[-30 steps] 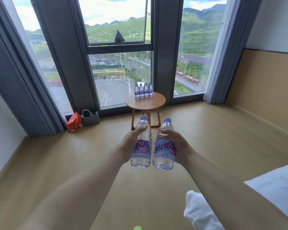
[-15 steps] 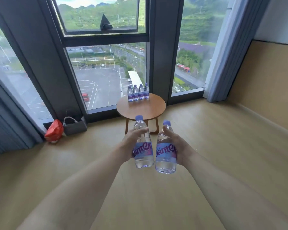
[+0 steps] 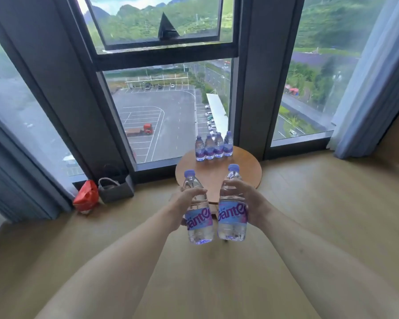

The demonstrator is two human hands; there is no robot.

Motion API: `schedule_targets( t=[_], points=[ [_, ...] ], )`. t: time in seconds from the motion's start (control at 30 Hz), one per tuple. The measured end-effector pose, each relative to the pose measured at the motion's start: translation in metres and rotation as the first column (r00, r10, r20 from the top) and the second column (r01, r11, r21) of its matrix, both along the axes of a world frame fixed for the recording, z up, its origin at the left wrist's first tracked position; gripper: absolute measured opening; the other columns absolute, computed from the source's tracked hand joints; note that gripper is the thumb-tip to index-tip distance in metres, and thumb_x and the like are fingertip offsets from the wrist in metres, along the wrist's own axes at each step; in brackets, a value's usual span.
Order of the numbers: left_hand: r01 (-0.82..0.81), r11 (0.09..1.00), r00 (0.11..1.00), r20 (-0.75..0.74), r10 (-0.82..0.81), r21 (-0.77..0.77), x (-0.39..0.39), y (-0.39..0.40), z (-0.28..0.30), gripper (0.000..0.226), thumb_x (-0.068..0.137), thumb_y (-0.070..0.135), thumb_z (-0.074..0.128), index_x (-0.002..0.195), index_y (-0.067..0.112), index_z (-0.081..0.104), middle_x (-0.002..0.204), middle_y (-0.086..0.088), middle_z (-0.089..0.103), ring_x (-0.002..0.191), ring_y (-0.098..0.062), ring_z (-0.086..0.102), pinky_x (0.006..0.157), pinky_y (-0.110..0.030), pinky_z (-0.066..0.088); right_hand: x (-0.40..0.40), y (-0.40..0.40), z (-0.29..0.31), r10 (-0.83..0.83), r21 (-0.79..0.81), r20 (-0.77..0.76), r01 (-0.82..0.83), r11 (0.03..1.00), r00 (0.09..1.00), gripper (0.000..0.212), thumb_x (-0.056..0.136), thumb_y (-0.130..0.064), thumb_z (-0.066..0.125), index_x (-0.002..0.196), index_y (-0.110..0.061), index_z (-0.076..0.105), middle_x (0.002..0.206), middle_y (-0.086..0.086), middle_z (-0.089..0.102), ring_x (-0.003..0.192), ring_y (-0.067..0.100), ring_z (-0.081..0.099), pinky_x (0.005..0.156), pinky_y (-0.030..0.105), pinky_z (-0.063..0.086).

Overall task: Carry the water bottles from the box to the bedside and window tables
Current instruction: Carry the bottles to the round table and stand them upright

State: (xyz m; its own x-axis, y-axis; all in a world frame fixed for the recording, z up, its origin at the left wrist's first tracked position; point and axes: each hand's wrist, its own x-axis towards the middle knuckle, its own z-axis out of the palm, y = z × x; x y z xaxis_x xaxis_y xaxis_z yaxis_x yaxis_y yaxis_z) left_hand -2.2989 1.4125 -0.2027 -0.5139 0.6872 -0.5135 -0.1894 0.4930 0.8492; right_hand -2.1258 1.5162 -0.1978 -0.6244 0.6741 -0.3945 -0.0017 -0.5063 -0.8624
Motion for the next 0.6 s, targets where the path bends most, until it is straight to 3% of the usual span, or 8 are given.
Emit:
schedule_targets(
  t=[0.07, 0.13, 0.23, 0.3, 0.4, 0.47, 0.6],
  points=[
    [-0.032, 0.999, 0.999, 0.020, 0.032, 0.001, -0.019, 0.029, 0.001, 0.044, 0.073, 0.046, 0.085, 0.102, 0.033, 0.054, 0.101, -0.005, 0.074, 0.084, -0.022, 0.075, 0.065, -0.041, 0.062, -0.022, 0.033, 0.000, 0.029, 0.008, 0.017, -0.030, 1.000, 0.999, 0.043, 0.080, -0.042, 0.081, 0.107, -0.012, 0.065, 0.096, 0.012, 0.072, 0.081, 0.027, 0.069, 0.075, 0.038, 0.060],
    [-0.047, 0.999, 0.998, 0.039, 0.047, 0.002, -0.037, 0.056, -0.004, 0.048, 0.072, 0.054, 0.084, 0.106, 0.035, 0.056, 0.106, -0.002, 0.074, 0.091, -0.022, 0.075, 0.067, -0.040, 0.060, -0.044, 0.062, -0.006, 0.063, 0.020, 0.040, -0.064, 0.998, 0.997, 0.050, 0.078, -0.046, 0.083, 0.109, -0.011, 0.066, 0.100, 0.017, 0.072, 0.084, 0.033, 0.069, 0.074, 0.040, 0.060],
    [-0.066, 0.998, 0.994, 0.084, 0.067, -0.007, -0.070, 0.101, -0.015, 0.052, 0.075, 0.064, 0.078, 0.113, 0.034, 0.059, 0.109, -0.001, 0.075, 0.095, -0.022, 0.075, 0.074, -0.040, 0.059, -0.081, 0.103, -0.019, 0.070, 0.027, 0.075, -0.073, 0.997, 0.995, 0.045, 0.077, -0.037, 0.086, 0.106, -0.008, 0.068, 0.105, 0.025, 0.073, 0.085, 0.038, 0.071, 0.075, 0.042, 0.060],
    [-0.060, 0.998, 0.992, 0.109, 0.064, -0.033, -0.096, 0.134, -0.026, 0.050, 0.079, 0.065, 0.073, 0.112, 0.030, 0.063, 0.101, -0.003, 0.079, 0.086, -0.022, 0.077, 0.074, -0.039, 0.058, -0.106, 0.131, -0.032, 0.017, 0.057, 0.091, -0.022, 0.998, 0.996, 0.039, 0.074, -0.029, 0.088, 0.099, -0.007, 0.068, 0.098, 0.024, 0.073, 0.075, 0.032, 0.072, 0.066, 0.037, 0.061],
    [-0.049, 0.999, 0.989, 0.138, 0.052, -0.024, -0.139, 0.190, -0.043, 0.036, 0.086, 0.059, 0.069, 0.102, 0.027, 0.068, 0.080, -0.002, 0.080, 0.061, -0.021, 0.076, 0.050, -0.029, 0.057, -0.145, 0.178, -0.054, -0.096, 0.127, 0.134, 0.079, 0.989, 0.986, 0.047, 0.068, -0.017, 0.092, 0.102, -0.002, 0.063, 0.091, 0.017, 0.072, 0.069, 0.025, 0.074, 0.057, 0.031, 0.058],
    [-0.032, 0.999, 0.989, 0.141, 0.034, -0.017, -0.169, 0.225, -0.054, 0.031, 0.087, 0.055, 0.071, 0.104, 0.029, 0.068, 0.082, -0.002, 0.080, 0.064, -0.021, 0.077, 0.043, -0.028, 0.054, -0.171, 0.209, -0.068, -0.139, 0.148, 0.167, 0.115, 0.982, 0.976, 0.055, 0.066, -0.012, 0.093, 0.108, 0.000, 0.060, 0.093, 0.018, 0.073, 0.073, 0.027, 0.075, 0.058, 0.032, 0.059],
    [0.061, 0.997, 0.996, 0.073, -0.058, -0.049, -0.222, 0.289, -0.068, 0.038, 0.079, 0.055, 0.077, 0.112, 0.039, 0.066, 0.113, 0.005, 0.072, 0.098, -0.019, 0.071, 0.069, -0.036, 0.055, -0.214, 0.267, -0.085, -0.178, 0.227, 0.278, 0.115, 0.967, 0.944, 0.058, 0.062, -0.010, 0.095, 0.106, -0.003, 0.057, 0.100, 0.019, 0.071, 0.076, 0.024, 0.076, 0.062, 0.033, 0.061]
  ],
)
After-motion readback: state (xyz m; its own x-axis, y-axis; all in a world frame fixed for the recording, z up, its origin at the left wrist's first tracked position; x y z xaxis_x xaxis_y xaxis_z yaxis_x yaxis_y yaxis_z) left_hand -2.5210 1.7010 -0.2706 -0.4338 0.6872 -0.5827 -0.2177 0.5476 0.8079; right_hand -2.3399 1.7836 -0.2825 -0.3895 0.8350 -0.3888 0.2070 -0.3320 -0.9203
